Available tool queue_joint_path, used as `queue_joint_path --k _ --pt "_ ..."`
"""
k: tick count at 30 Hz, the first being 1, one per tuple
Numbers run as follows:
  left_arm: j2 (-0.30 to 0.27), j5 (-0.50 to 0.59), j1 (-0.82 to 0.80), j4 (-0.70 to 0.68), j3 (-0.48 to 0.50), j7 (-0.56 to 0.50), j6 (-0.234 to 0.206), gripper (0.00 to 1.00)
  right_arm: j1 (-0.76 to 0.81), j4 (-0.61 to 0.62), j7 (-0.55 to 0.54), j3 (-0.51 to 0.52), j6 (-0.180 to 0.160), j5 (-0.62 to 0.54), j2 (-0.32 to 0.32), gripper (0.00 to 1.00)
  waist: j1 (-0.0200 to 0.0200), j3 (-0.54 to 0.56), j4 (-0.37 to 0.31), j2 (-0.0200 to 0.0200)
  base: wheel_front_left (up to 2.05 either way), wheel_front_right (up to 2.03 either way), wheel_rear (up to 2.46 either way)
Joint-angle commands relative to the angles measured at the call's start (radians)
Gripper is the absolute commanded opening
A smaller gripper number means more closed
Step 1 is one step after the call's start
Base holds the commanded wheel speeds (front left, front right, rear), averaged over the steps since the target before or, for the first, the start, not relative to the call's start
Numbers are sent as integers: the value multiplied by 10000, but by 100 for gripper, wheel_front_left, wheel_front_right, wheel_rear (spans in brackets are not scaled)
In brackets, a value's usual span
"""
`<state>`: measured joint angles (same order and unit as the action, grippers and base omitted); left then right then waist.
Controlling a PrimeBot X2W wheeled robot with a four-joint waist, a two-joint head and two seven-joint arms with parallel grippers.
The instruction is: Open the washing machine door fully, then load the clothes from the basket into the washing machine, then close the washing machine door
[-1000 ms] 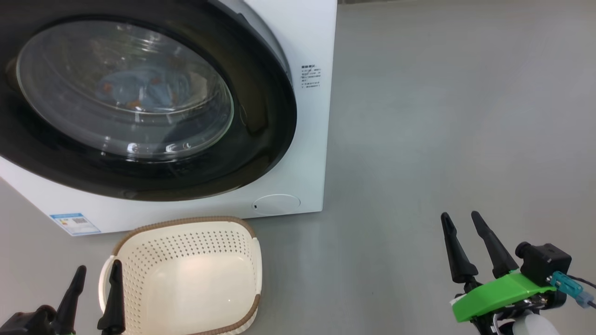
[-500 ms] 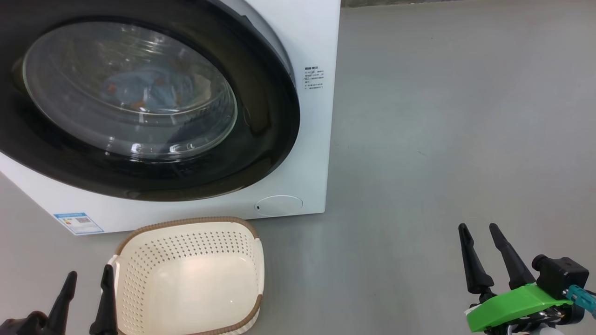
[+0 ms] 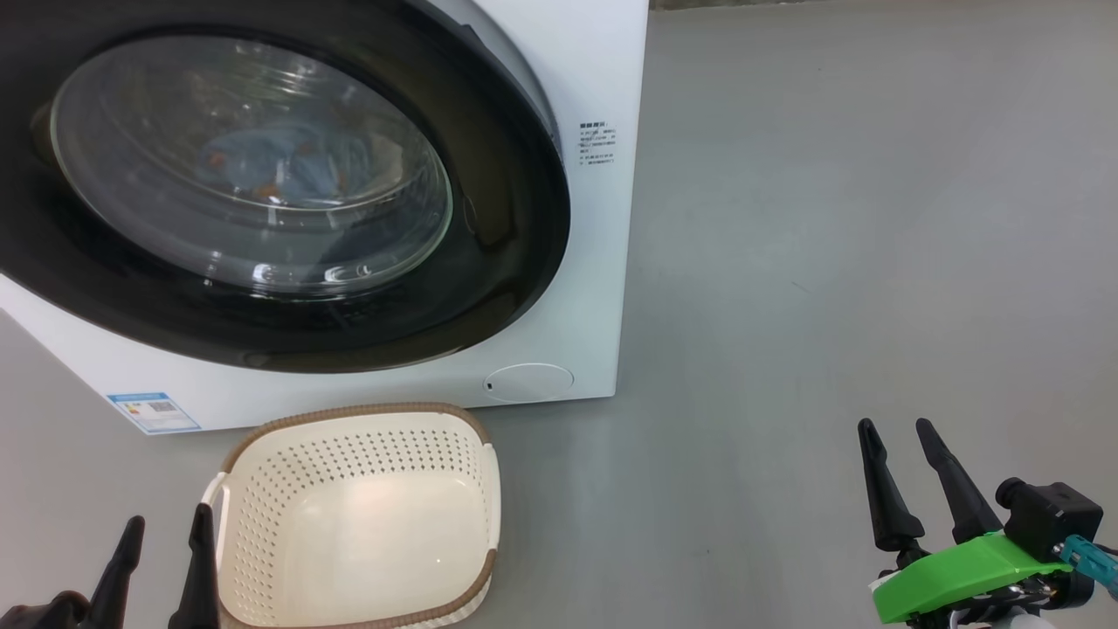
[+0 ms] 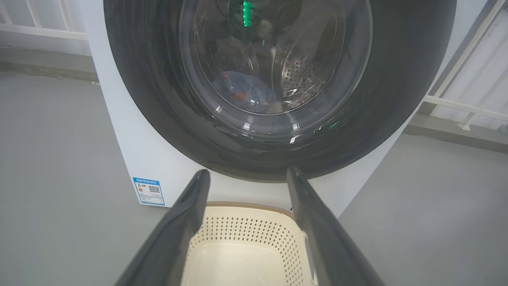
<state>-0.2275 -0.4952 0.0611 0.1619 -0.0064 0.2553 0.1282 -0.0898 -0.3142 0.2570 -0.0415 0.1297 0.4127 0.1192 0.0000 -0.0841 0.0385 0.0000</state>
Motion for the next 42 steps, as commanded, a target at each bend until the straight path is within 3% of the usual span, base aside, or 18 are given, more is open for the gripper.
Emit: queue_joint_path --k 1,6,7,12,17,42 --pt "-190 149 -283 -259 410 65 25 100 5 286 48 -245 10 -187 59 100 0 -10 16 0 0 0 0" --pt "-153 166 -297 -308 427 65 25 100 -8 303 48 -269 10 -190 82 100 0 -26 50 0 0 0 0" --pt "40 -4 1 -13 13 0 -2 0 1 -2 0 -10 0 -148 2 0 0 -27 50 0 0 0 0" --pt "486 -82 57 435 -175 -26 -5 0 54 -529 -25 -3 0 -80 -122 0 0 -24 52 0 0 0 0" --pt "529 -539 1 422 -131 -161 -17 0 60 -462 -171 53 0 411 -142 0 13 25 33 0 0 0 0" --pt "743 -2810 -366 483 91 -851 -51 0 -29 -258 -885 337 2 2857 -230 0 0 188 -55 0 0 0 0"
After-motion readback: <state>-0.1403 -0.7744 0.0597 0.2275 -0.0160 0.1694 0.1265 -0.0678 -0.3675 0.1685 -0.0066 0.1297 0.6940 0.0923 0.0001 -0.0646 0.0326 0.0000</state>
